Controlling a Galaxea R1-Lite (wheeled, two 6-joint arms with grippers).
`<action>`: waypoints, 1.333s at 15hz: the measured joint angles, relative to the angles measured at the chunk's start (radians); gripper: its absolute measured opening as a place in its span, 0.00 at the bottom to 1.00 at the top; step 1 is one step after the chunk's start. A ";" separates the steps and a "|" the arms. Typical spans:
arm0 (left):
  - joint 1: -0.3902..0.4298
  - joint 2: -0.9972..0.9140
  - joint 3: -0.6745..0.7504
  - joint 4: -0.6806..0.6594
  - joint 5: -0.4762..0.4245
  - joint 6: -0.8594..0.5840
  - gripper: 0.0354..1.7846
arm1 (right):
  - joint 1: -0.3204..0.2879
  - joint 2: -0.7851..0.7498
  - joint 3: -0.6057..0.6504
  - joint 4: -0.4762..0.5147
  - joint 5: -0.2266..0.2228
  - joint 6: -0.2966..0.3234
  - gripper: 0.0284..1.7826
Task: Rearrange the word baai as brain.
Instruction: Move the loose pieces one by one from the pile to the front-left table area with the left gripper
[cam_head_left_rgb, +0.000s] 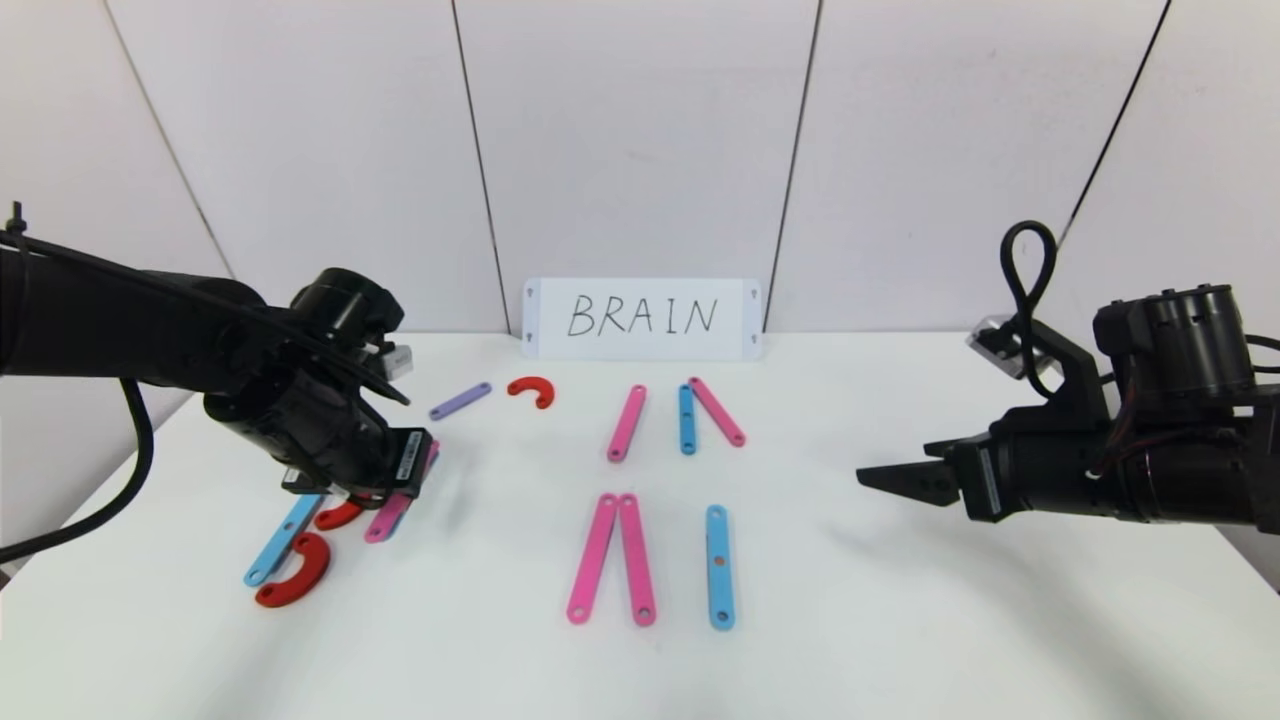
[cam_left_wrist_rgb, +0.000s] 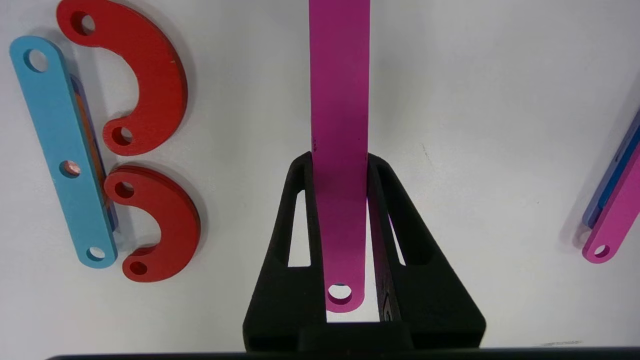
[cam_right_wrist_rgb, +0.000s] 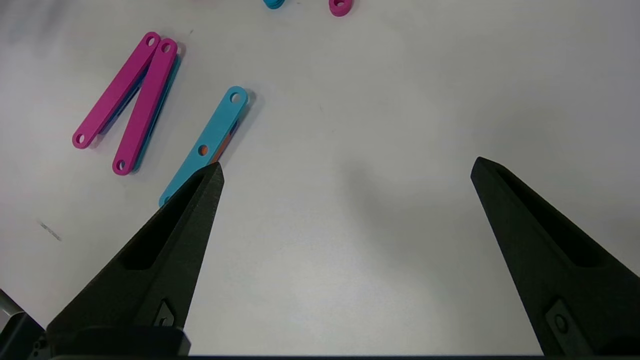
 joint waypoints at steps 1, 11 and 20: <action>-0.011 0.005 0.009 -0.005 0.011 -0.009 0.15 | 0.001 0.000 0.001 0.000 0.000 0.000 0.97; -0.066 0.072 0.031 -0.033 0.032 -0.061 0.15 | 0.002 0.000 0.002 0.000 0.000 -0.001 0.97; -0.089 0.077 0.047 -0.010 0.030 -0.076 0.15 | 0.002 -0.001 0.002 0.000 0.000 -0.001 0.97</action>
